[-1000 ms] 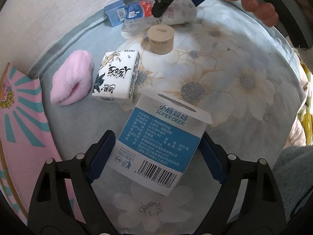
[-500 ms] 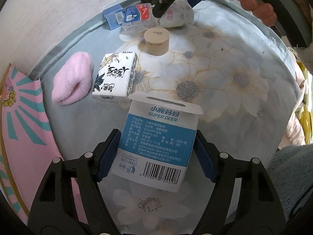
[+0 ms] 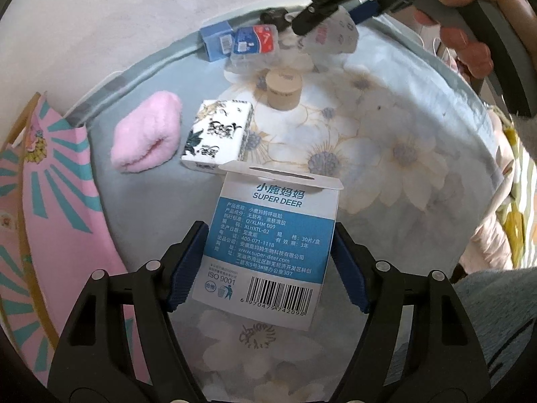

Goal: Organize objects
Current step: 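Carry the tissue pack and sock together over the cardboard box, then open left tool dropping tissue pack while right tool releases sock into box, then withdraw both tools from the box back toward the bed, then grasp the printed tissue pack with left tool while right tool grasps black jar, then lift and carry the tissue pack and black jar over the box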

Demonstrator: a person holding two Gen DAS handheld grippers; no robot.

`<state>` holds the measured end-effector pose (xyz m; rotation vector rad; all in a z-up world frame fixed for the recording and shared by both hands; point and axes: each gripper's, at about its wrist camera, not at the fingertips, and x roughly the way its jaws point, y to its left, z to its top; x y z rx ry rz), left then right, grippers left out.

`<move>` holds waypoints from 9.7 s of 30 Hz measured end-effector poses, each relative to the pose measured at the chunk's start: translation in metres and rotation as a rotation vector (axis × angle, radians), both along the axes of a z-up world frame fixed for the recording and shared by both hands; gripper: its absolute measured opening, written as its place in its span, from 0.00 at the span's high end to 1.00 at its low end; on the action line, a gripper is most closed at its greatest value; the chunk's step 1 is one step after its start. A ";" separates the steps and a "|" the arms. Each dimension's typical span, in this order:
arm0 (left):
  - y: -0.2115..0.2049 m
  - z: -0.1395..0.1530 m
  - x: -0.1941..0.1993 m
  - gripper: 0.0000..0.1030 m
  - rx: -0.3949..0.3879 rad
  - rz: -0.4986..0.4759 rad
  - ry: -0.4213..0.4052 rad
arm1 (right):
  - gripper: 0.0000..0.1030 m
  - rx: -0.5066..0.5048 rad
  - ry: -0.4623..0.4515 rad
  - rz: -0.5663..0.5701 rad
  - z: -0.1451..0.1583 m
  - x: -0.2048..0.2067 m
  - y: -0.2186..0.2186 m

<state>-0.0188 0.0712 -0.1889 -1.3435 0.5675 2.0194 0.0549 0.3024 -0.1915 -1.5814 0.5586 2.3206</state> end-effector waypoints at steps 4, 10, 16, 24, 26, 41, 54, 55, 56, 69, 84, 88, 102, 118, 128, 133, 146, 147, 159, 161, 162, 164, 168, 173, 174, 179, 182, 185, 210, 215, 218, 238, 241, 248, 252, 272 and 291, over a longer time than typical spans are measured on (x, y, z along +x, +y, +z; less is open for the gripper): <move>0.000 0.011 -0.003 0.32 0.028 0.020 0.009 | 0.38 0.012 0.011 -0.002 0.014 0.011 0.006; -0.002 0.027 -0.013 0.32 0.082 0.061 0.020 | 0.38 0.036 0.031 0.001 0.027 0.019 0.001; -0.014 0.053 -0.017 0.32 0.135 0.099 0.047 | 0.38 0.060 0.052 0.025 0.033 0.004 -0.021; -0.035 0.093 -0.026 0.32 0.188 0.150 0.101 | 0.38 0.090 0.099 0.073 0.067 0.000 -0.043; -0.042 0.104 -0.028 0.32 0.212 0.165 0.112 | 0.38 0.099 0.115 0.095 0.078 -0.002 -0.050; -0.116 0.170 -0.044 0.33 0.260 0.326 0.227 | 0.38 0.129 0.221 0.297 0.140 -0.044 -0.118; -0.202 0.171 -0.042 0.33 0.267 0.549 0.227 | 0.38 0.068 0.251 0.550 0.148 -0.102 -0.218; -0.206 0.170 -0.042 0.33 0.265 0.561 0.225 | 0.38 0.058 0.250 0.569 0.147 -0.106 -0.226; -0.211 0.168 -0.041 0.33 0.261 0.574 0.221 | 0.38 0.048 0.247 0.586 0.145 -0.110 -0.233; -0.241 0.124 -0.040 0.33 0.236 0.685 0.154 | 0.38 -0.017 0.159 0.741 0.091 -0.153 -0.300; -0.237 0.087 -0.048 0.33 0.171 0.687 0.099 | 0.38 -0.027 0.080 0.776 0.046 -0.179 -0.303; -0.230 0.069 -0.051 0.33 0.148 0.680 0.073 | 0.38 -0.004 0.054 0.803 0.031 -0.192 -0.306; -0.218 0.036 -0.056 0.33 0.056 0.651 0.033 | 0.36 0.007 0.014 0.836 0.001 -0.214 -0.313; -0.207 0.052 -0.043 0.00 0.071 0.613 0.045 | 0.01 0.011 0.052 0.790 0.009 -0.220 -0.302; -0.209 0.070 -0.039 0.00 0.090 0.602 0.072 | 0.01 0.024 0.106 0.781 0.037 -0.180 -0.301; -0.209 0.085 -0.035 0.00 0.090 0.596 0.100 | 0.01 0.021 0.141 0.753 0.052 -0.172 -0.295; -0.202 0.123 -0.027 0.00 0.085 0.586 0.208 | 0.01 0.035 0.249 0.660 0.112 -0.132 -0.257; -0.200 0.128 -0.026 0.00 0.085 0.586 0.224 | 0.01 0.040 0.253 0.654 0.115 -0.129 -0.255; -0.172 0.164 -0.031 0.00 0.134 0.530 0.297 | 0.01 0.089 0.326 0.543 0.149 -0.087 -0.201; -0.166 0.169 -0.032 0.00 0.147 0.518 0.299 | 0.01 0.093 0.335 0.524 0.152 -0.081 -0.192; -0.161 0.171 -0.033 0.00 0.156 0.511 0.301 | 0.01 0.096 0.341 0.511 0.154 -0.077 -0.187; -0.154 0.175 -0.035 0.00 0.166 0.499 0.307 | 0.01 0.105 0.352 0.486 0.159 -0.068 -0.175; -0.136 0.183 -0.037 0.00 0.188 0.468 0.319 | 0.01 0.119 0.366 0.445 0.164 -0.053 -0.155; -0.116 0.190 -0.040 0.00 0.204 0.432 0.330 | 0.01 0.138 0.380 0.389 0.171 -0.033 -0.129; -0.113 0.191 -0.040 0.00 0.208 0.424 0.330 | 0.01 0.140 0.383 0.379 0.171 -0.030 -0.124; -0.093 0.192 -0.044 0.00 0.208 0.389 0.327 | 0.01 0.153 0.388 0.323 0.174 -0.011 -0.096; -0.082 0.189 -0.048 0.00 0.212 0.373 0.309 | 0.01 0.156 0.382 0.290 0.171 -0.002 -0.080; -0.071 0.183 -0.051 0.00 0.208 0.356 0.294 | 0.01 0.157 0.373 0.256 0.166 0.008 -0.064; -0.003 0.059 -0.064 0.00 0.114 0.258 0.059 | 0.01 0.068 0.208 0.112 0.053 0.027 0.023; 0.000 0.033 -0.063 0.01 0.097 0.251 0.018 | 0.01 0.041 0.176 0.109 0.028 0.020 0.026; 0.003 0.020 -0.063 0.04 0.087 0.243 0.000 | 0.01 0.035 0.156 0.107 0.012 0.015 0.027; 0.031 -0.028 -0.067 0.28 0.032 0.120 0.019 | 0.29 0.043 0.088 0.060 -0.045 -0.021 0.049; 0.034 -0.028 -0.070 0.30 0.043 0.113 0.021 | 0.34 0.037 0.092 0.052 -0.047 -0.027 0.052; 0.040 -0.030 -0.073 0.45 0.048 0.102 0.024 | 0.45 0.036 0.085 0.034 -0.054 -0.041 0.055; 0.039 -0.029 -0.075 0.50 0.058 0.098 0.024 | 0.53 0.041 0.073 0.029 -0.060 -0.048 0.056; 0.030 0.000 -0.070 0.51 0.117 0.116 0.042 | 0.70 0.037 0.074 0.016 -0.056 -0.038 0.046; -0.021 0.099 -0.067 0.51 0.183 0.210 0.145 | 0.70 0.106 0.163 0.136 0.042 -0.021 -0.002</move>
